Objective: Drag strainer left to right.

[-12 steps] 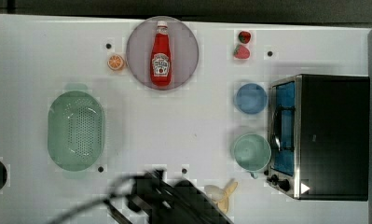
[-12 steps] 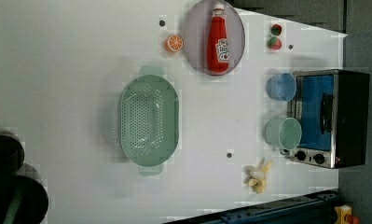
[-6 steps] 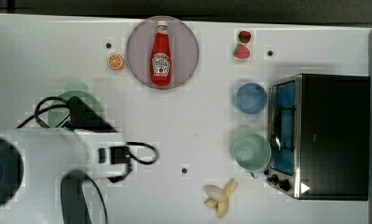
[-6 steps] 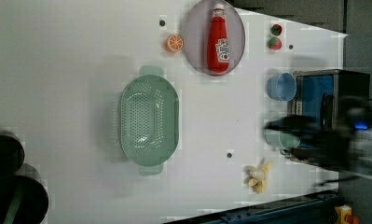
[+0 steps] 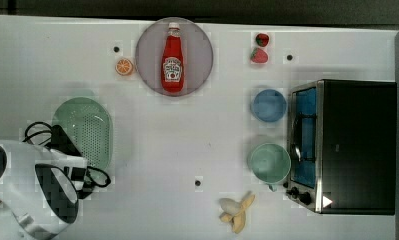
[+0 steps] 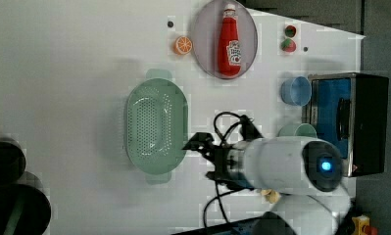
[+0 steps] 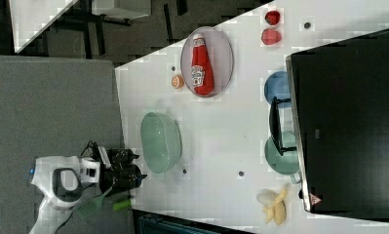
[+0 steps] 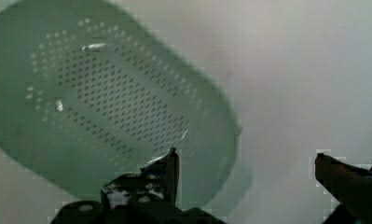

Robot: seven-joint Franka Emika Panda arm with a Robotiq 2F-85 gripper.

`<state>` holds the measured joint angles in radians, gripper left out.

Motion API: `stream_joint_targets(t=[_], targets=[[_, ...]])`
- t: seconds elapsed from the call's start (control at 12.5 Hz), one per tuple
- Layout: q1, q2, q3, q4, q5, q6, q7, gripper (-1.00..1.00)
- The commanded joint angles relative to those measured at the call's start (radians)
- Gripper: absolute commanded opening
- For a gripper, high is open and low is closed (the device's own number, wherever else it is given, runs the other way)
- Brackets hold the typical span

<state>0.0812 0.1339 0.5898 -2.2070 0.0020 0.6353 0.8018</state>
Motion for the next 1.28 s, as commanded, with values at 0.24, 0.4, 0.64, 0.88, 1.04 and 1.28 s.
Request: stream_joint_targets(t=[0.24, 0.4, 0.64, 0.88, 1.04, 1.28], targets=[[-0.049, 0.136, -0.005, 0.024, -0.044, 0.174, 0.395, 1.0], [-0.043, 0.213, -0.012, 0.025, -0.088, 0.241, 0.479, 1.0], [-0.027, 0.306, -0.04, 0.027, -0.169, 0.335, 0.572, 1.0], [-0.008, 0.366, -0.087, 0.027, -0.195, 0.376, 0.573, 1.0], [-0.002, 0.391, -0.119, 0.027, -0.197, 0.418, 0.573, 1.0], [0.001, 0.398, -0.141, 0.025, -0.207, 0.434, 0.573, 1.0]])
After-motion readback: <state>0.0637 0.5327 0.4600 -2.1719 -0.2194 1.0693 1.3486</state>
